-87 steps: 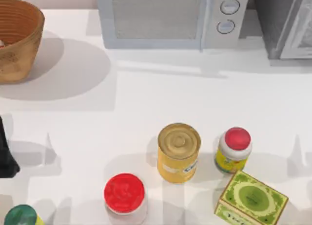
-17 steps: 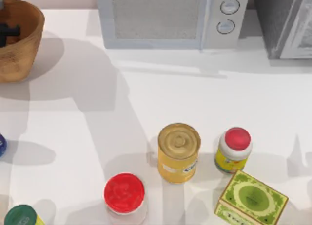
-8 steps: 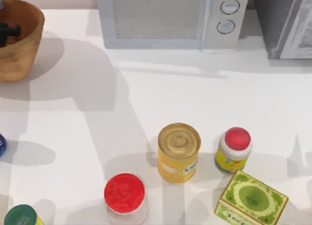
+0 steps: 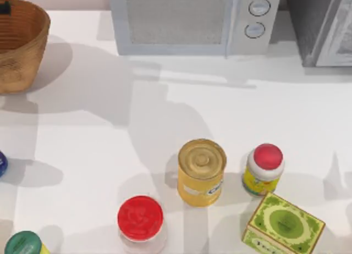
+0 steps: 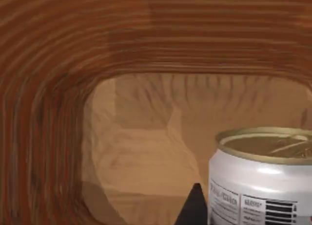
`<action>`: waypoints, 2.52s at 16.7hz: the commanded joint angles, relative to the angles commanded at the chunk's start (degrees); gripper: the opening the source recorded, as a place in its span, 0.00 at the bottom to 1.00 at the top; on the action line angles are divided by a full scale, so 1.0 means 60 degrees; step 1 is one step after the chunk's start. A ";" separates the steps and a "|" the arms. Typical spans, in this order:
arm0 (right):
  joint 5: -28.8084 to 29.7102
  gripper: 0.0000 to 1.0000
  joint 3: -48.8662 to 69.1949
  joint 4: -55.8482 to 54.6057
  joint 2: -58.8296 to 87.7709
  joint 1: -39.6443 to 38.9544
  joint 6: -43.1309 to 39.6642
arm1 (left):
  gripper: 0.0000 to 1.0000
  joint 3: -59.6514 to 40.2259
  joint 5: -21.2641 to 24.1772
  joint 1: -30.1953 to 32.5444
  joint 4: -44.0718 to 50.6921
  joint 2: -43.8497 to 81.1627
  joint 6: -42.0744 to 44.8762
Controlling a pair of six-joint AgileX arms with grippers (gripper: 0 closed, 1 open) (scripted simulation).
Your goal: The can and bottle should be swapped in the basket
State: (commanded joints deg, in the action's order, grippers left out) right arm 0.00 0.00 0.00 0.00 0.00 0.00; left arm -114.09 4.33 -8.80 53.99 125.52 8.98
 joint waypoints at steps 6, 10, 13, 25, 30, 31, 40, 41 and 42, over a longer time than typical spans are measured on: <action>0.0000 1.00 0.0000 0.0000 0.0000 0.0000 0.0000 | 0.00 0.5336 -0.0187 0.0407 -0.2374 -0.5901 -0.0393; 0.0000 1.00 0.0000 0.0000 0.0000 0.0000 0.0000 | 0.00 0.9473 -0.0341 0.0716 -0.4238 -1.0638 -0.0709; 0.0000 1.00 0.0000 0.0000 0.0000 0.0000 0.0000 | 0.00 1.2524 -0.0456 0.0944 -0.5637 -1.4064 -0.0947; 0.0000 1.00 0.0000 0.0000 0.0000 0.0000 0.0000 | 0.00 1.9015 -0.0722 0.1466 -0.8998 -2.0920 -0.1497; 0.0000 1.00 0.0000 0.0000 0.0000 0.0000 0.0000 | 0.00 1.9012 -0.0724 0.1440 -0.8978 -2.0878 -0.1477; 0.0000 1.00 0.0000 0.0000 0.0000 0.0000 0.0000 | 0.00 1.8968 -0.0680 0.1452 -0.9023 -2.0789 -0.1476; 0.0000 1.00 0.0000 0.0000 0.0000 0.0000 0.0000 | 0.00 1.6642 0.1639 0.2081 -1.1402 -1.6092 -0.1426; 0.0000 1.00 0.0000 0.0000 0.0000 0.0000 0.0000 | 0.00 1.6219 0.2061 0.2195 -1.1835 -1.5235 -0.1417; 0.0000 1.00 0.0000 0.0000 0.0000 0.0000 0.0000 | 0.00 1.5777 0.2502 0.2314 -1.2288 -1.4338 -0.1408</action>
State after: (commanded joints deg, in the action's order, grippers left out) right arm 0.00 0.00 0.00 0.00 0.00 0.00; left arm -19.43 19.34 5.09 -19.74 39.49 0.54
